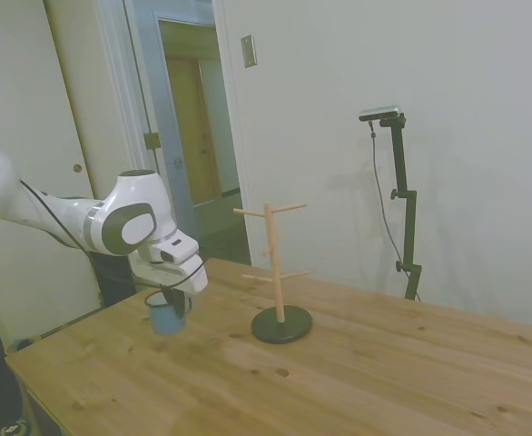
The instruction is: Unload the mug
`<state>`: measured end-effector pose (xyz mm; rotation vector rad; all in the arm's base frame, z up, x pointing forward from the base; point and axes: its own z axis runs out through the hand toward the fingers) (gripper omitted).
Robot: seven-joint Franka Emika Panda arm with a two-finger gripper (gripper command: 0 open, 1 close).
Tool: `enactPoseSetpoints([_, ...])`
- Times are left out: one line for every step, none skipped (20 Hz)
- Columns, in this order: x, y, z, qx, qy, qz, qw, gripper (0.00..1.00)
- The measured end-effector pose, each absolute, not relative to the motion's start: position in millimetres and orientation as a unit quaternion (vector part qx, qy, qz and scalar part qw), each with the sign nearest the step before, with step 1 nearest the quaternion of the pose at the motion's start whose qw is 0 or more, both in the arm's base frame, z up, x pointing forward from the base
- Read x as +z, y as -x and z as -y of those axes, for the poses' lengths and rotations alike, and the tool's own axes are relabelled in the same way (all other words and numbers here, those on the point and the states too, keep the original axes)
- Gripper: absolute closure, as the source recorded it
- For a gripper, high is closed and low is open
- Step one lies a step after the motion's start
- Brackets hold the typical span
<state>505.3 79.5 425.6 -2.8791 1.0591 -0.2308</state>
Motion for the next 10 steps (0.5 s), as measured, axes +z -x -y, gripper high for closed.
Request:
enactPoseSetpoints([422.9,-508.7,-79.9,-0.083,0.933,-0.348,0.018,1.00])
enactPoseSetpoints([421.6,-510.7,-81.4,-0.092,0.931,-0.353,0.007,1.00])
enactPoseSetpoints([421.3,-511.4,-82.9,-0.099,0.929,-0.358,0.000,1.00])
enactPoseSetpoints([421.4,-511.3,-84.4,-0.102,0.927,-0.361,-0.004,1.00])
enactPoseSetpoints([421.4,-511.1,-85.9,-0.104,0.926,-0.364,-0.006,1.00])
enactPoseSetpoints([421.2,-510.9,-86.9,-0.105,0.925,-0.365,-0.008,1.00])
enactPoseSetpoints([420.9,-510.9,-87.3,-0.105,0.925,-0.365,-0.008,1.00])
enactPoseSetpoints([420.7,-511.0,-87.2,-0.106,0.925,-0.365,-0.009,1.00])
enactPoseSetpoints([420.3,-511.2,-86.6,-0.105,0.925,-0.366,-0.009,1.00])
enactPoseSetpoints([419.1,-511.6,-85.7,-0.105,0.924,-0.367,-0.010,1.00])
